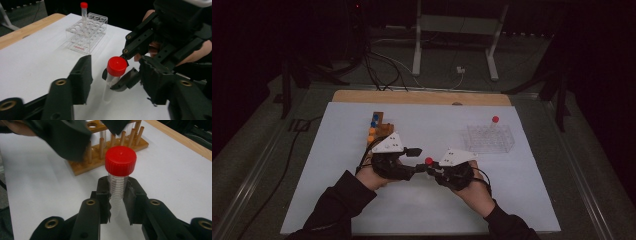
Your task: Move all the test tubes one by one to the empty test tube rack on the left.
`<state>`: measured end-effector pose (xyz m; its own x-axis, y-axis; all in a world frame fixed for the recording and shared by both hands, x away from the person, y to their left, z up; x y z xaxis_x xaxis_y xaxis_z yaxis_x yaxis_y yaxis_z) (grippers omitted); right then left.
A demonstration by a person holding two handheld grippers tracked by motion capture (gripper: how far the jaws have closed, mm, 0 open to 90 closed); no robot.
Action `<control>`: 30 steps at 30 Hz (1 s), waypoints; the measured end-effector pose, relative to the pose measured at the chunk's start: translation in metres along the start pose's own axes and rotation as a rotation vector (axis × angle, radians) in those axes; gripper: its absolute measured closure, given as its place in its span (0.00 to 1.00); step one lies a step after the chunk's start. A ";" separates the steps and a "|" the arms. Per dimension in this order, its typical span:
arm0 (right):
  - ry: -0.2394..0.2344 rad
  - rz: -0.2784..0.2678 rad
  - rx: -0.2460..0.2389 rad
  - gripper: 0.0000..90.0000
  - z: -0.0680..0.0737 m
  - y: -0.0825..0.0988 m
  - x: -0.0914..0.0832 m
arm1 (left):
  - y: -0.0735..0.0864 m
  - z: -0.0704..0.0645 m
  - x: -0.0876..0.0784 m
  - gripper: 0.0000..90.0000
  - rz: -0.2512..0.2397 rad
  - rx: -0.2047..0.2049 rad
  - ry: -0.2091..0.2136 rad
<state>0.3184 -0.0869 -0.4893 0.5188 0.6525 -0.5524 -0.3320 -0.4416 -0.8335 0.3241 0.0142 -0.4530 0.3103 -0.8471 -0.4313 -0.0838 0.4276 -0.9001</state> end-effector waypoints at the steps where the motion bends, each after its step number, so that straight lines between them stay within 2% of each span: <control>1: -0.003 0.000 0.002 0.84 0.001 0.000 0.000 | 0.001 0.000 0.002 0.56 0.002 0.002 0.001; 11: -0.004 0.004 -0.007 0.83 0.004 -0.001 0.001 | 0.004 -0.002 0.010 0.77 0.000 0.006 0.028; 17: -0.003 0.000 0.002 0.83 0.003 -0.001 0.001 | 0.004 -0.002 0.010 0.79 0.000 0.039 0.016; 22: -0.010 -0.009 0.013 0.83 0.003 -0.002 0.001 | 0.002 0.000 0.008 0.79 -0.008 0.030 0.028; 25: -0.009 -0.022 0.029 0.76 0.002 -0.004 0.000 | 0.000 0.002 0.004 0.79 -0.016 0.023 0.014; 30: 0.013 -0.042 0.045 0.57 -0.005 -0.005 -0.007 | -0.004 0.011 -0.010 0.79 -0.020 0.010 -0.022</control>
<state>0.3205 -0.0918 -0.4812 0.5433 0.6617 -0.5168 -0.3442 -0.3859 -0.8559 0.3319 0.0243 -0.4441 0.3328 -0.8485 -0.4115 -0.0680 0.4136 -0.9079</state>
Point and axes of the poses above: each handheld gripper's, and its own axes: x roughly forward along the jaws, y roughly out of its underside, z roughly to its left, the point moved 8 cm from there along x, roughly forward along the jaws, and after that the axes turned 7 degrees about x, right-handed, at the moved point
